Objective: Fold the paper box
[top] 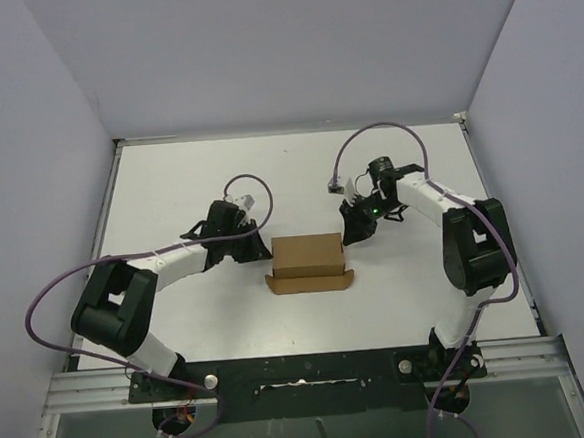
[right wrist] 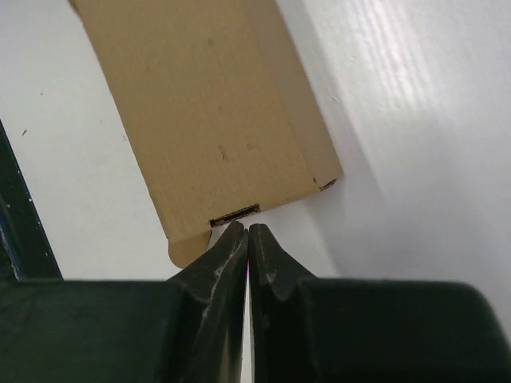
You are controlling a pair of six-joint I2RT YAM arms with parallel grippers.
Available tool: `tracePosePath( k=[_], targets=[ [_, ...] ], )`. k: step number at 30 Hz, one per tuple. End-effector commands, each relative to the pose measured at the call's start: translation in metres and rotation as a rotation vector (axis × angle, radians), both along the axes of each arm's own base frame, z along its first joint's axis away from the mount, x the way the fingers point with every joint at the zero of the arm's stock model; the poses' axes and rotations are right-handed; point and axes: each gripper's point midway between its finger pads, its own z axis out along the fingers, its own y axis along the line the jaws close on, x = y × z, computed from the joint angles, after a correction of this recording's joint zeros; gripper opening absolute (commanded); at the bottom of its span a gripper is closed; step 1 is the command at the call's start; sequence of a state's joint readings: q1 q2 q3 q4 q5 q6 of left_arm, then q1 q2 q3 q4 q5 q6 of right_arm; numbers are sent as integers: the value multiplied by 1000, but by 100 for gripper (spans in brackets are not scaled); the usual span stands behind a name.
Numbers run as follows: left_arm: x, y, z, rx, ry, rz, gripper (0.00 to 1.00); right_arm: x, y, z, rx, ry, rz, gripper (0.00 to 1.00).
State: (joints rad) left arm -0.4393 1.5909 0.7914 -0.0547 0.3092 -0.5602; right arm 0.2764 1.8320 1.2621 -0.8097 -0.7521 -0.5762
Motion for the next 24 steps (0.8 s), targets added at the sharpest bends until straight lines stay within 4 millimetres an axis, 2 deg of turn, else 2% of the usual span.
tracePosePath(
  k=[1,5,8,9,10,12,13,16,19,20,22,23,24],
  targets=[
    [-10,-52,29,-96,-71,-53,8,29,-32,68,82,-203,-75,6],
    [-34,-108,38,-141,-96,-116,9,26,-63,110,174,-333,-112,12],
    [-51,-155,40,-180,-92,-195,9,10,-68,135,221,-459,-58,20],
    [-60,-175,43,-197,-94,-237,9,0,-67,140,230,-515,-18,32],
    [-63,-186,44,-209,-97,-258,9,-5,-66,143,238,-546,7,40],
    [-76,-207,49,-241,-122,-305,9,-25,-61,145,269,-613,73,67],
    [-83,-213,52,-255,-137,-324,9,-38,-59,146,287,-639,106,75],
    [-100,-208,64,-253,-201,-344,11,-67,-52,147,333,-680,189,78],
    [-105,-180,78,-231,-290,-318,15,-81,-53,146,324,-713,222,78],
    [-100,-169,84,-221,-331,-300,19,-83,-54,144,315,-717,223,78],
    [-83,-147,91,-194,-396,-253,34,-86,-57,132,288,-716,228,79],
    [-71,-138,96,-188,-423,-238,38,-84,-59,124,268,-708,224,77],
    [-59,-131,100,-184,-442,-230,41,-82,-64,109,227,-683,219,71]
  ],
)
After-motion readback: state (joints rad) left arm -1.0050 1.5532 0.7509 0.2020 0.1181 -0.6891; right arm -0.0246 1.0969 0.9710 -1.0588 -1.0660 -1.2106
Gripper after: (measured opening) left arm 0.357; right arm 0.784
